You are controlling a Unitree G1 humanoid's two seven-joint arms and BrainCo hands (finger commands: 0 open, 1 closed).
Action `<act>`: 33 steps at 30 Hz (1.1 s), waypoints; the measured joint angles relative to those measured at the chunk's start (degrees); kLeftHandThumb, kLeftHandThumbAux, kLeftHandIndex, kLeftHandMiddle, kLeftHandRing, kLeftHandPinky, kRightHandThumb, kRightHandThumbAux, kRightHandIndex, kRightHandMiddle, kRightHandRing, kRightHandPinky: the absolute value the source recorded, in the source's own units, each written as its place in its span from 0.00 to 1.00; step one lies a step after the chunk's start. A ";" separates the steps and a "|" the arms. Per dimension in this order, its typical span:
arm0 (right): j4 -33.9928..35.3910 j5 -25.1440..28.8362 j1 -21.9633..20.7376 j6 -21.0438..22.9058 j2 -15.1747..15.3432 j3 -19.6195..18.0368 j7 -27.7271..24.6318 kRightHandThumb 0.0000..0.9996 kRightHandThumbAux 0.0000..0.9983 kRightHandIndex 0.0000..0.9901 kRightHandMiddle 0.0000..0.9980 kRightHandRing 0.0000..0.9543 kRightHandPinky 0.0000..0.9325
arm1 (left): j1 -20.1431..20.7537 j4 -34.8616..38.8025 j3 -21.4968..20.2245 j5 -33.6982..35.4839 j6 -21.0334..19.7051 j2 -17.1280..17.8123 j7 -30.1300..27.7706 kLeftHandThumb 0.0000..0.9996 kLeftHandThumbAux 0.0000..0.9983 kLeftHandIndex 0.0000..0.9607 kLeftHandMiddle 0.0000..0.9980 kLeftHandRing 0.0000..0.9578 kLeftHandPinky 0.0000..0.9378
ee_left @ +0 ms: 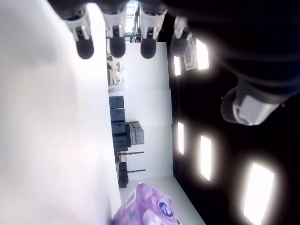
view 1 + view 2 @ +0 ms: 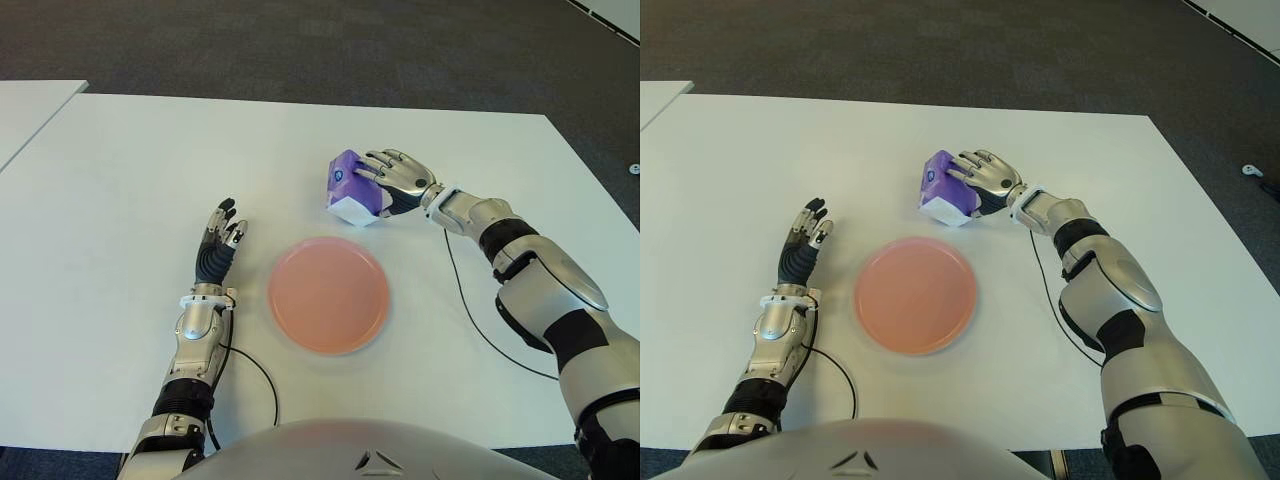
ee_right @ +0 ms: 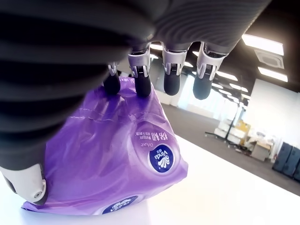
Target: Put the tissue paper into the plate.
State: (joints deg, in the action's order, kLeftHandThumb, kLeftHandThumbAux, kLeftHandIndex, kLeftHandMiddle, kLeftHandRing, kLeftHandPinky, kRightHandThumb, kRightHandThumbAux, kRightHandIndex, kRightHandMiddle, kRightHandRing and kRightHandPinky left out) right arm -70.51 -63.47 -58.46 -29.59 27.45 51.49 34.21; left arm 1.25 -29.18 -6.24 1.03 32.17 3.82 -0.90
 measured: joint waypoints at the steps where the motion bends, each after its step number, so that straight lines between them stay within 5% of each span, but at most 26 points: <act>1: -0.01 0.14 0.03 0.00 -0.01 -0.07 0.00 0.42 0.62 0.02 0.07 0.03 0.00 | 0.02 -0.04 -0.01 0.02 0.01 0.00 0.02 0.00 0.45 0.00 0.00 0.00 0.00; 33: 0.16 1.11 0.52 -0.50 0.01 -0.64 -0.69 0.42 0.65 0.02 0.07 0.04 0.00 | 1.09 -1.42 -0.42 0.10 1.10 0.07 0.02 0.00 0.46 0.00 0.00 0.00 0.00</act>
State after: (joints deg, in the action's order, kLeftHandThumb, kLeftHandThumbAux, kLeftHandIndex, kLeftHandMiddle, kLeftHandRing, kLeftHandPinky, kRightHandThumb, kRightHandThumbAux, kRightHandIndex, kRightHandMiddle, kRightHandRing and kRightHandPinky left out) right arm -70.35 -62.36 -57.94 -30.10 27.46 50.84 33.52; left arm 2.34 -30.60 -6.66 1.13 33.27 3.88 -0.88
